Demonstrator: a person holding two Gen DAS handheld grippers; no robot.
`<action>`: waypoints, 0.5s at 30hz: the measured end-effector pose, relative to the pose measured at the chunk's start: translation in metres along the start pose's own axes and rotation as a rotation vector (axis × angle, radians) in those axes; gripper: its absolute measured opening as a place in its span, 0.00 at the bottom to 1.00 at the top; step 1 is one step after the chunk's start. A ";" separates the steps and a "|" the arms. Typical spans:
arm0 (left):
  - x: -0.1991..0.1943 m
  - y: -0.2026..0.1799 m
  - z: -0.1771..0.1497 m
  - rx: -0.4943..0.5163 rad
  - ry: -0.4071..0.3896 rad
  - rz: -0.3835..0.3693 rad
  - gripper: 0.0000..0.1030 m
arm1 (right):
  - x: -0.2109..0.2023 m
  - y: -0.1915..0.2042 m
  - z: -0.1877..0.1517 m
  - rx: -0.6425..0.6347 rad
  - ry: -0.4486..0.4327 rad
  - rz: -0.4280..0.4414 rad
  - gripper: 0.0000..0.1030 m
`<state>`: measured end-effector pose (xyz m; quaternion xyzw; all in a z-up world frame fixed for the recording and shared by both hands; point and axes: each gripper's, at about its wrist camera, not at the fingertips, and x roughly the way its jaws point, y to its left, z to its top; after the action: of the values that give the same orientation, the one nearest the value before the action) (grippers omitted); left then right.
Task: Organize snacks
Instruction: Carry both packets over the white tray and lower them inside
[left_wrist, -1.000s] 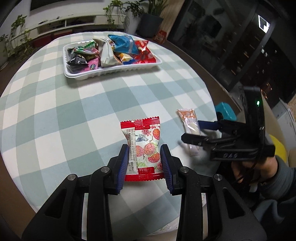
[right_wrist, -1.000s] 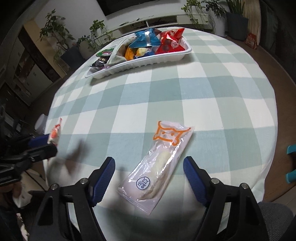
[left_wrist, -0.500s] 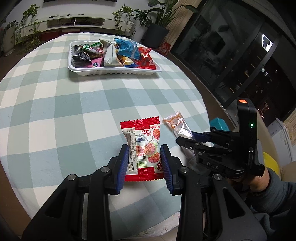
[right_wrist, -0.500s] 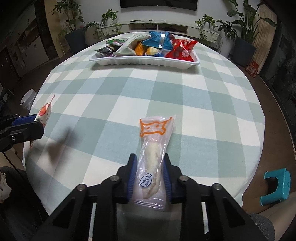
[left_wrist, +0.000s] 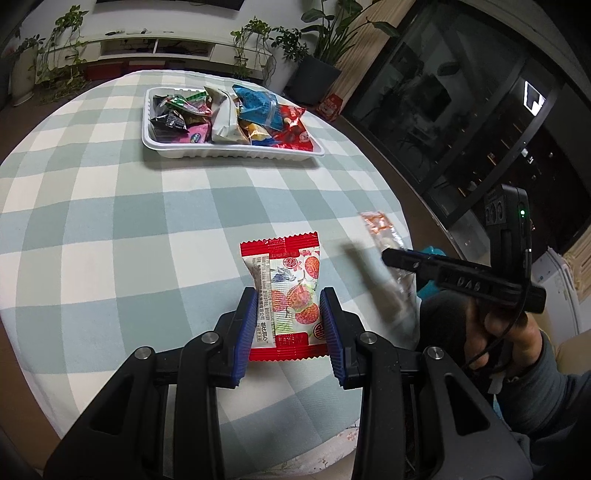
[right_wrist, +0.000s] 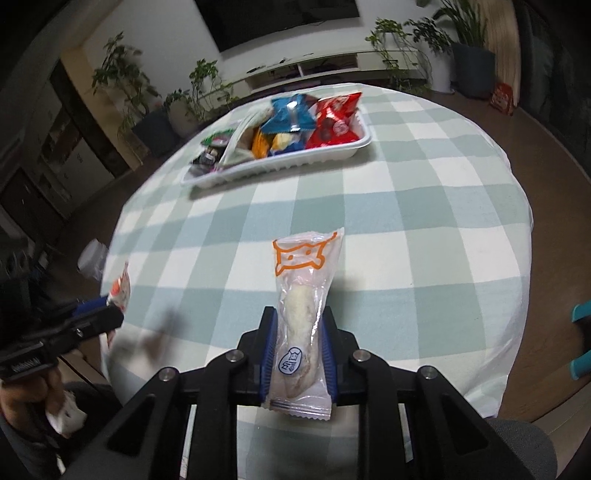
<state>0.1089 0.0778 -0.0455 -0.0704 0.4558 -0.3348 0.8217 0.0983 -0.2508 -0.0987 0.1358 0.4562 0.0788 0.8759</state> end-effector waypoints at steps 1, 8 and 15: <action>-0.002 0.003 0.002 -0.007 -0.007 0.002 0.31 | -0.004 -0.009 0.005 0.028 -0.007 0.010 0.24; -0.022 0.030 0.046 -0.054 -0.076 0.039 0.31 | -0.036 -0.076 0.051 0.195 -0.097 0.011 0.24; -0.038 0.045 0.141 -0.061 -0.174 0.097 0.31 | -0.079 -0.074 0.145 0.159 -0.269 0.008 0.24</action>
<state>0.2292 0.1091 0.0428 -0.1020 0.3956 -0.2730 0.8709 0.1731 -0.3659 0.0187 0.2162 0.3390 0.0271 0.9152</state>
